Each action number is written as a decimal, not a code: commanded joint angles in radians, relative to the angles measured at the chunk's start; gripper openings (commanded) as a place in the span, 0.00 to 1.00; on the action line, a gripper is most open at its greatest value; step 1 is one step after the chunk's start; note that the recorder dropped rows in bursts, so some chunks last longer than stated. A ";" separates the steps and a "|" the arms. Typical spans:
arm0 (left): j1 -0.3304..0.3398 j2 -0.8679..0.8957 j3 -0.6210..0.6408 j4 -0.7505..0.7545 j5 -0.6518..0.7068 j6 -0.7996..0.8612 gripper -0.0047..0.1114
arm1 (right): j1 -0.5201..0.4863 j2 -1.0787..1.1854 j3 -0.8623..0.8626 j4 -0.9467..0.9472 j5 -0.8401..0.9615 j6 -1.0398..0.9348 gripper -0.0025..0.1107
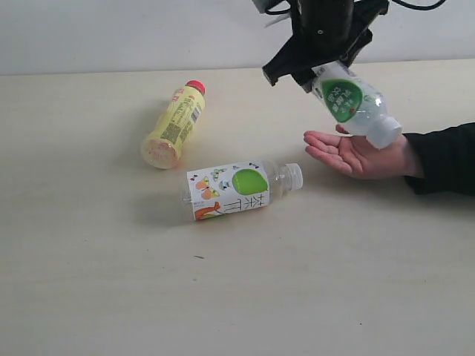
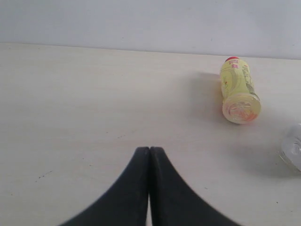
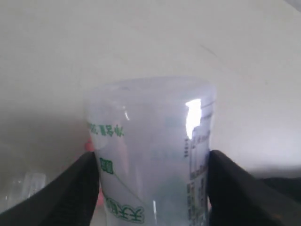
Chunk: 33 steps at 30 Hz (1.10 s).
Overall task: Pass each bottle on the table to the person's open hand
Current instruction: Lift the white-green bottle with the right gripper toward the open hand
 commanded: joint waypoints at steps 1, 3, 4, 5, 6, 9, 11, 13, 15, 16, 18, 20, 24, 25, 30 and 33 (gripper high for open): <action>-0.005 -0.006 0.004 0.000 -0.005 0.001 0.06 | -0.018 -0.012 -0.006 0.031 0.073 0.022 0.02; -0.005 -0.006 0.004 0.000 -0.005 0.001 0.06 | -0.064 -0.012 -0.006 0.118 0.073 0.022 0.02; -0.005 -0.006 0.004 0.000 -0.005 0.001 0.06 | -0.106 -0.012 -0.006 0.191 0.073 0.022 0.02; -0.005 -0.006 0.004 0.000 -0.005 0.001 0.06 | -0.124 -0.012 -0.006 0.213 0.073 0.020 0.02; -0.005 -0.006 0.004 0.000 -0.005 0.001 0.06 | -0.154 -0.012 -0.006 0.253 0.073 0.022 0.02; -0.005 -0.006 0.004 0.000 -0.005 0.001 0.06 | -0.168 -0.010 -0.006 0.248 0.073 0.022 0.02; -0.005 -0.006 0.004 0.000 -0.005 0.001 0.06 | -0.168 -0.008 -0.006 0.246 0.073 0.034 0.02; -0.005 -0.006 0.004 0.000 -0.005 0.001 0.06 | -0.168 -0.006 -0.006 0.246 0.073 0.050 0.02; -0.005 -0.006 0.004 0.000 -0.005 0.001 0.06 | -0.168 0.002 -0.006 0.236 0.073 0.067 0.02; -0.005 -0.006 0.004 0.000 -0.005 0.001 0.06 | -0.168 0.007 -0.006 0.227 0.073 0.067 0.02; -0.005 -0.006 0.004 0.000 -0.005 0.001 0.06 | -0.168 0.024 -0.005 0.215 0.073 0.075 0.02; -0.005 -0.006 0.004 0.000 -0.005 0.001 0.06 | -0.168 0.044 -0.005 0.214 0.073 0.087 0.02; -0.005 -0.006 0.004 0.000 -0.005 0.001 0.06 | -0.168 0.085 -0.005 0.214 0.073 0.090 0.02; -0.005 -0.006 0.004 0.000 -0.005 0.001 0.06 | -0.168 0.089 -0.005 0.211 0.073 0.090 0.02; -0.005 -0.006 0.004 0.000 -0.005 0.001 0.06 | -0.168 0.092 -0.005 0.206 0.057 0.101 0.02; -0.005 -0.006 0.004 0.000 -0.005 0.001 0.06 | -0.168 0.092 -0.005 0.204 0.057 0.100 0.02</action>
